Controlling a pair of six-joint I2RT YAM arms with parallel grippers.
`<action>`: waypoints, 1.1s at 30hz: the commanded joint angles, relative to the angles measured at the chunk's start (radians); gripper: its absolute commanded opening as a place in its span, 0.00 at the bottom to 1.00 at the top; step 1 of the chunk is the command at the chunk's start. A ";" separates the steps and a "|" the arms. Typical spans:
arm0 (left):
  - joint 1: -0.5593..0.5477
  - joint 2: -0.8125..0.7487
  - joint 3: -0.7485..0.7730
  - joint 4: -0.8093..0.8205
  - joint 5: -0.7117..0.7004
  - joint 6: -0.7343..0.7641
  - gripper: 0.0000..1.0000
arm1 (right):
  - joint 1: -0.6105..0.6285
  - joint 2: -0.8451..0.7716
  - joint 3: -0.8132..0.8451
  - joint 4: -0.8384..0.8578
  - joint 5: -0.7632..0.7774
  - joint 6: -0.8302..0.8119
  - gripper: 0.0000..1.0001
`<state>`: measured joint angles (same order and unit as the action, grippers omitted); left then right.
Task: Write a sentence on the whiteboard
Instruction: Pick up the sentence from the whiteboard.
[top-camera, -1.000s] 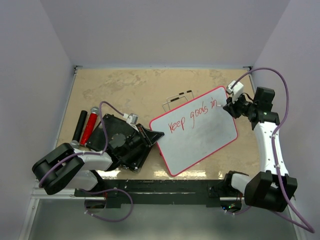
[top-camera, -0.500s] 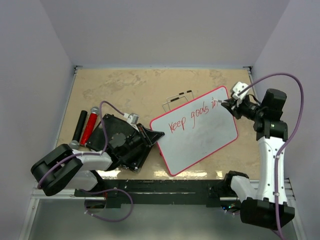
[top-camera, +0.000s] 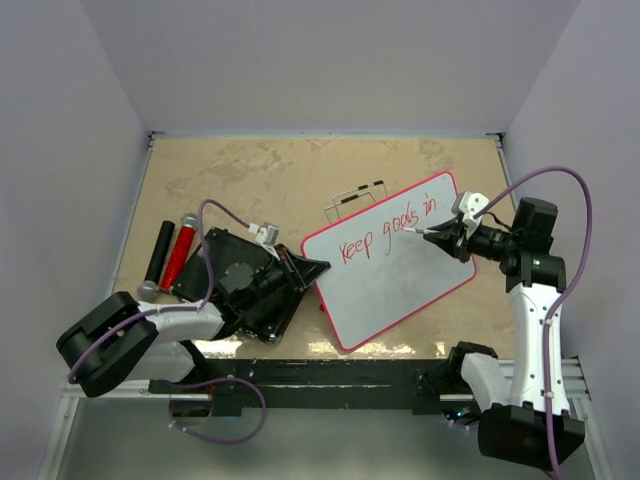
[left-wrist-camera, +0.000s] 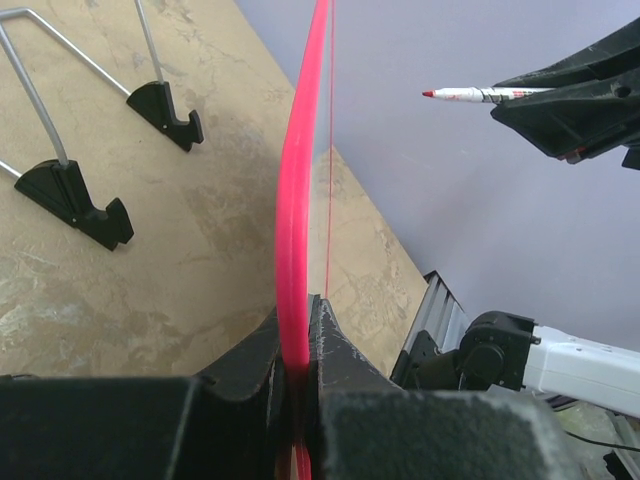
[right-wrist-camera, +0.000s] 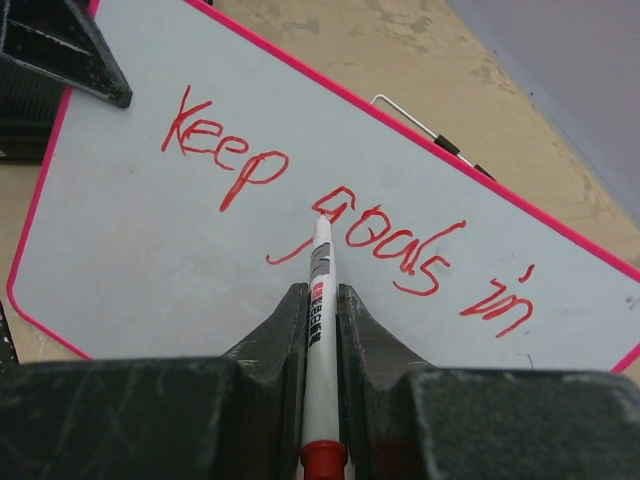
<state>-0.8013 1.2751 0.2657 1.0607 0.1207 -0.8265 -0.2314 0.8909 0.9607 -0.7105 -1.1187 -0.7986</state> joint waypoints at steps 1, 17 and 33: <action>-0.004 0.020 0.055 -0.016 -0.061 0.082 0.00 | -0.003 -0.014 0.003 -0.067 -0.093 -0.099 0.00; -0.004 0.098 0.155 -0.021 -0.093 0.109 0.00 | 0.000 0.086 0.024 -0.297 -0.148 -0.384 0.00; -0.006 0.174 0.202 -0.027 -0.104 0.118 0.00 | 0.064 0.141 0.029 -0.501 -0.115 -0.653 0.00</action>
<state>-0.8078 1.4132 0.4255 1.0252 0.0795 -0.8009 -0.1841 1.0679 0.9668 -1.2018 -1.2221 -1.4220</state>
